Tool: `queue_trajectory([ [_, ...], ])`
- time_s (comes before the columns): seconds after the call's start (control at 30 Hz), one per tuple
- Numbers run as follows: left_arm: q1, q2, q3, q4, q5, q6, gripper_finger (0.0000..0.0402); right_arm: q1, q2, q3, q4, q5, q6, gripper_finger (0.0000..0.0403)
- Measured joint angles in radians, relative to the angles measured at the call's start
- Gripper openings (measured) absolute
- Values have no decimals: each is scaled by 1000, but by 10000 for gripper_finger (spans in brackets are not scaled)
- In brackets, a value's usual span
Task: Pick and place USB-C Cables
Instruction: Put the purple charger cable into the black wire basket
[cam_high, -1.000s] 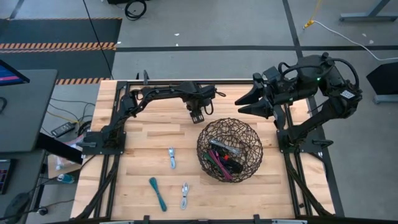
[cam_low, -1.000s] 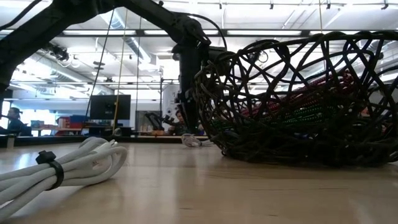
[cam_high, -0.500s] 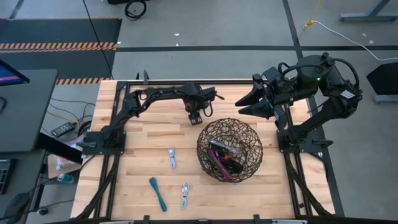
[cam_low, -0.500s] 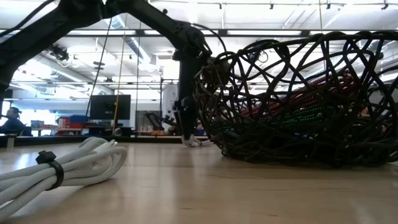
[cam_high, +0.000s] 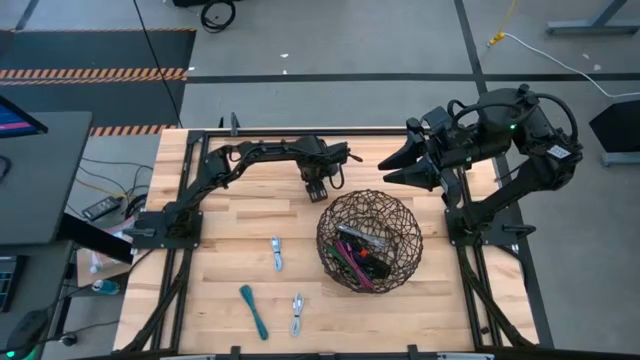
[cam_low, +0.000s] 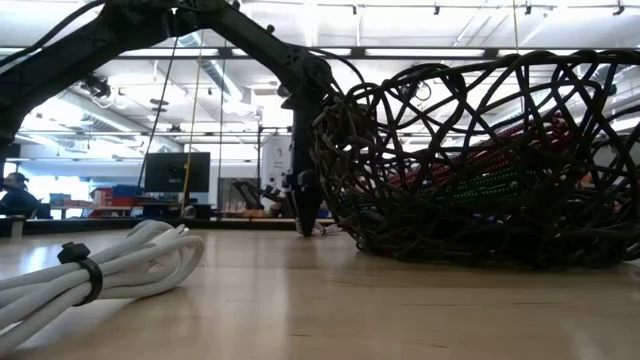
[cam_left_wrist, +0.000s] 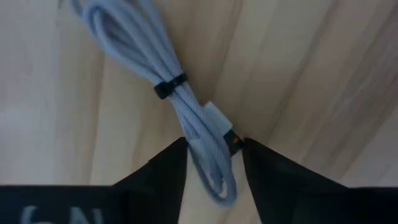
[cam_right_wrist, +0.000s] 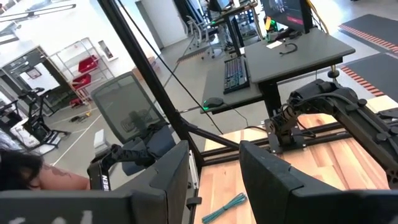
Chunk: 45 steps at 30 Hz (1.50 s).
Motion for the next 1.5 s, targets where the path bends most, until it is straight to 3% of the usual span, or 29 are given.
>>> queue_trajectory([
  [0.27,1,-1,0,-3,0,0,28,0,0,0,4,0,0,149],
  [0.7,16,-38,0,-22,-22,27,28,0,0,0,-7,0,0,149],
  [1.07,45,-242,0,-19,-26,26,28,0,0,0,-14,0,-30,149],
  [1.5,-162,-406,2,30,36,156,28,-61,-11,0,-13,14,-169,149],
])
